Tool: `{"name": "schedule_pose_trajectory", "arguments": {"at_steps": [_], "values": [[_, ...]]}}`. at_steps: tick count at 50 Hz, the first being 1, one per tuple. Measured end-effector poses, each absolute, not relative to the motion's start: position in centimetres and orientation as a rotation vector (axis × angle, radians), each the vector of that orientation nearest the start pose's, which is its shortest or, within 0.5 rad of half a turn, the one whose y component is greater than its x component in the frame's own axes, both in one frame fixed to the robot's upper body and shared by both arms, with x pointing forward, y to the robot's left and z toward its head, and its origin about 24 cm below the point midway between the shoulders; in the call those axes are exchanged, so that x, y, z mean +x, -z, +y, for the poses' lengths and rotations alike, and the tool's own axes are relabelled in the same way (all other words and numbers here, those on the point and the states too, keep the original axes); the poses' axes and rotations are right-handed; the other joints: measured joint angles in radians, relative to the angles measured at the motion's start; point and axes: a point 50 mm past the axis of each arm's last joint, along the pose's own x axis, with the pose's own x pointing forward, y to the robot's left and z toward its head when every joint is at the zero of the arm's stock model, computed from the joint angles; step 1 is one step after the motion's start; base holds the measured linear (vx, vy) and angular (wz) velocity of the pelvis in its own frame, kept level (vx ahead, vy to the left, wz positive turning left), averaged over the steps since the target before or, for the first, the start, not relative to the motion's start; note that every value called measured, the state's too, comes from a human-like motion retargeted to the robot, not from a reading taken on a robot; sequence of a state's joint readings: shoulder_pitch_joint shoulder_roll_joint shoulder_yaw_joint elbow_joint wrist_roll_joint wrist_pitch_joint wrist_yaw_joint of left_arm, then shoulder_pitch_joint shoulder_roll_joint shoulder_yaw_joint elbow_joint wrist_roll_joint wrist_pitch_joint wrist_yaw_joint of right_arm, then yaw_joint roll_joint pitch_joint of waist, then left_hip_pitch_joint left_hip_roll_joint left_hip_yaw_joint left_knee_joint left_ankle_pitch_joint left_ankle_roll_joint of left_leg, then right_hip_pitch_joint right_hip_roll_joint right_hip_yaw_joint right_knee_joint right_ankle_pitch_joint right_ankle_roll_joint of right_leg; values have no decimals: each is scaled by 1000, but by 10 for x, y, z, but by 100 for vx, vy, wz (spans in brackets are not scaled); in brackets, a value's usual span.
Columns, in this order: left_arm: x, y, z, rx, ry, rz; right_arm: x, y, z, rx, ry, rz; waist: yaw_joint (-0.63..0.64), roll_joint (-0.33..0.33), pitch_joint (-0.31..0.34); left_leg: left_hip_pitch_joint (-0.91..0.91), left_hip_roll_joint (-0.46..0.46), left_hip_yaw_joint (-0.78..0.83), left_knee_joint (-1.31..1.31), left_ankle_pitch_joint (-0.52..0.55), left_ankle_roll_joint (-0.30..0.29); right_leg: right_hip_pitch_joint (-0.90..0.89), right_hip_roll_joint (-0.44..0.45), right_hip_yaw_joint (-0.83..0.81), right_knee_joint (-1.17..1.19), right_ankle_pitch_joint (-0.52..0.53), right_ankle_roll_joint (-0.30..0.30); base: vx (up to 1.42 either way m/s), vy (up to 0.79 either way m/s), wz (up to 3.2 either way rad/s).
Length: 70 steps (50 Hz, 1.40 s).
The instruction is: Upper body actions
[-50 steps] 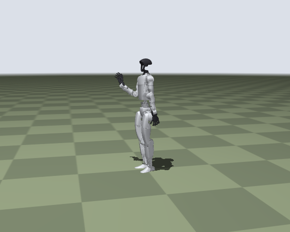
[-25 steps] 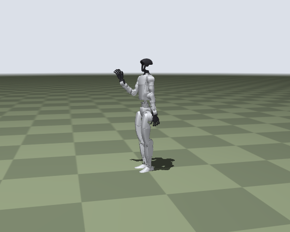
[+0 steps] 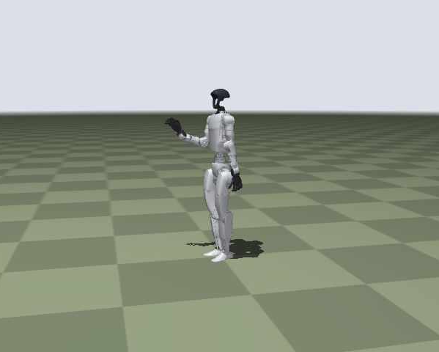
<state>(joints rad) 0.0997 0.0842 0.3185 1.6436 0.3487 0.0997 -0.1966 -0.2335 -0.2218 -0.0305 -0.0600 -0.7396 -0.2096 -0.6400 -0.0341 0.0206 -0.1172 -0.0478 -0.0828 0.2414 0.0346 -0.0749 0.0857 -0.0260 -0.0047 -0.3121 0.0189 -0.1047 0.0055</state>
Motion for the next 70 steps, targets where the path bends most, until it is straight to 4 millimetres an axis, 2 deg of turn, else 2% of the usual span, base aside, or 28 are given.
{"name": "schedule_pose_trajectory", "arguments": {"at_steps": [2,4,8,10,12,14,16,18,20,22,23,25,27,28,30,33,37,42,45,49,52,55,58,60,62,64,67,70], "values": [[-58,174,169,-128,99,1836,267,-123,-187,-814,543,-670,7,-1,-1,-1,3,4,-1,-1,-5,-4,-2,5,0,2,0,0,0,0],[-58,174,170,-122,108,1837,262,-84,-192,-900,458,-515,14,-3,0,-2,8,10,-1,-1,-10,-9,-3,12,1,3,0,1,3,-18],[-55,175,170,-108,123,1828,235,15,-199,-1068,140,-71,21,-6,14,1,18,19,2,-2,-21,-8,-6,22,2,6,1,0,0,-5],[-54,175,170,-102,130,1825,207,67,-200,-1096,-53,203,18,-7,24,5,23,21,4,-2,-26,-5,-8,23,3,6,1,0,0,0],[-52,175,170,-95,137,1823,169,113,-202,-1089,-242,495,13,-8,35,7,27,20,8,-2,-32,0,-11,22,3,6,2,0,0,0],[-52,175,170,-91,140,1822,126,145,-204,-1077,-378,749,9,-10,45,9,31,18,12,-2,-38,5,-15,22,3,6,2,0,0,0],[-51,175,170,-87,138,1823,84,164,-208,-1121,-404,949,9,-12,52,8,36,20,17,-2,-45,5,-18,25,3,7,3,0,0,0],[-52,176,169,-75,137,1827,36,171,-215,-1196,-373,1163,14,-13,52,2,42,23,23,-1,-53,3,-22,30,3,8,3,0,0,0],[-52,176,168,-49,145,1834,-12,168,-223,-1200,-363,1438,23,-12,52,-2,48,21,29,-1,-62,2,-28,29,3,8,4,1,2,15],[-50,176,168,-11,161,1836,-47,166,-223,-1034,-402,1699,36,4,64,4,69,9,33,0,-71,-31,-54,23,41,20,29,2,5,-38],[-48,176,168,4,164,1833,-61,164,-223,-930,-348,1819,101,-1,67,9,85,66,33,-6,-80,-35,-55,80,48,13,38,-1,3,-192],[-43,177,170,35,169,1816,-77,164,-210,-592,-225,1955,194,-6,75,16,110,147,32,-10,-92,-48,-59,163,65,8,58,-2,0,-194],[-41,178,172,72,180,1797,-73,168,-199,-270,-138,1923,195,-12,87,12,104,143,33,-4,-91,-42,-60,162,55,13,55,-1,-1,0],[-41,178,174,88,184,1793,-69,169,-199,-174,-104,1894,167,-9,90,8,100,114,34,0,-88,-29,-65,137,44,16,56,-1,0,107],[-43,177,176,90,185,1799,-65,169,-203,-122,-74,1868,108,3,92,5,94,61,31,5,-84,-24,-74,81,38,24,62,-2,1,133],[-47,177,171,7,177,1821,-55,170,-209,-235,-200,1841,47,12,90,3,83,12,28,3,-80,-22,-77,28,34,24,59,-2,0,87],[-49,176,166,-65,141,1835,-44,171,-211,-520,-428,1813,29,7,90,8,62,-3,23,-1,-67,0,-58,8,15,14,40,0,-1,23],[-43,178,165,31,52,1857,-23,174,-214,-925,-507,1672,-43,22,102,15,52,-63,16,3,-52,-3,-57,-58,23,19,40,0,-2,55],[-15,181,174,116,-107,1749,-13,174,-215,-992,-526,1603,-12,15,103,21,52,-26,13,-2,-52,0,-47,-23,21,11,34,-1,0,-45],[63,171,207,178,-274,1396,-15,174,-217,-954,-573,1629,36,4,93,24,44,8,11,-6,-52,10,-29,6,10,3,16,1,1,-38],[133,140,235,188,-371,1092,-22,174,-216,-896,-579,1674,62,1,82,24,41,19,11,-7,-52,18,-23,17,5,-4,10,0,0,0],[201,91,255,169,-444,791,-27,173,-215,-887,-572,1690,68,0,63,21,38,16,13,-7,-53,22,-21,11,1,-8,7,1,1,8],[256,21,275,188,-490,453,-27,174,-214,-923,-588,1673,43,1,47,16,33,-7,14,-4,-52,22,-26,-14,2,-7,8,5,1,39],[281,-32,287,250,-535,227,-26,174,-214,-954,-604,1657,31,2,36,14,32,-16,15,-3,-51,21,-28,-23,3,-8,9,3,0,15],[293,-81,296,338,-580,34,-25,174,-215,-978,-622,1645,26,5,25,13,33,-16,15,-4,-51,19,-29,-24,4,-8,11,3,1,-1],[299,-139,303,459,-644,-200,-24,173,-217,-996,-643,1638,22,9,13,12,33,-15,15,-6,-50,17,-27,-23,4,-9,11,6,4,-6],[293,-211,300,603,-752,-518,-25,173,-218,-1004,-661,1642,17,13,1,11,33,-11,14,-9,-49,14,-24,-18,3,-10,10,0,0,0],[279,-268,288,694,-853,-831,-26,173,-218,-994,-650,1651,16,17,-10,10,34,-8,14,-12,-49,12,-21,-13,3,-12,10,0,0,0]]}}
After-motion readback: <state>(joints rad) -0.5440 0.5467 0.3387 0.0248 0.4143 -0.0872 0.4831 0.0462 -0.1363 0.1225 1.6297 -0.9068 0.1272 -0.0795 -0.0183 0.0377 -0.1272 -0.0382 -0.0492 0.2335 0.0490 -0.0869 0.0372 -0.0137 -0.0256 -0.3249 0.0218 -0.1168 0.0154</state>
